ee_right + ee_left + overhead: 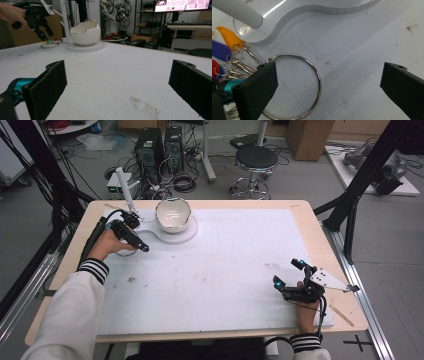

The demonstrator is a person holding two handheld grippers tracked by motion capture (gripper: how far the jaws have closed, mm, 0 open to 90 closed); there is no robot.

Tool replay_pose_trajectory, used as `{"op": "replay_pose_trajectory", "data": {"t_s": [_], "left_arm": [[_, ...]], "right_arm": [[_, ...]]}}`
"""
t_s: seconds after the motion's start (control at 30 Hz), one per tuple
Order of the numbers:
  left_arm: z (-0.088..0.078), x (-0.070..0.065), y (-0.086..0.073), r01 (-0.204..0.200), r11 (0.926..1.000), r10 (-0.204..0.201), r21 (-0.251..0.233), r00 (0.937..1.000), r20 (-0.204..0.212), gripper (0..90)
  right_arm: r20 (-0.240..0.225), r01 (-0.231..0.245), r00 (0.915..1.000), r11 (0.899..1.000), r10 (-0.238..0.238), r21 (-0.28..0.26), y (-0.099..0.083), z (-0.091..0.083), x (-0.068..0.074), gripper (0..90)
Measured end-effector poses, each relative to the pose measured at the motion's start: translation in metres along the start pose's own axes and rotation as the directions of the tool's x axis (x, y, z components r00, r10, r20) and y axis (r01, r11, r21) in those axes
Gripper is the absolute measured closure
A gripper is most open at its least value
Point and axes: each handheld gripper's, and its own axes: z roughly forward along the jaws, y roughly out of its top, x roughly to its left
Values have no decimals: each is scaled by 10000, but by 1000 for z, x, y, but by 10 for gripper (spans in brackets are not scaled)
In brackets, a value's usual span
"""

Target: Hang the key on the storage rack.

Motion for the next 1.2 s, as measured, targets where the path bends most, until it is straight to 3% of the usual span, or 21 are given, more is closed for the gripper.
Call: {"op": "replay_pose_trajectory", "data": {"t_s": [0.73,0.83,1.07,1.2], "left_arm": [[16,2,-2,611,9929,-602,1020,9981,-119,141],[17,2,-2,703,9906,-687,1169,9975,-181,207],[19,0,-2,552,9879,-542,1447,9985,-109,276],[19,-2,-2,590,9853,-553,1605,9981,-272,317]], "right_arm": [[-30,-54,10000,10000,54,-8,0,0,0,12],[-25,-51,10000,10000,51,-4,0,0,0,12],[-28,-65,10000,10000,65,11,0,0,0,12],[-26,-59,10000,10000,59,12,0,0,0,12]]}}
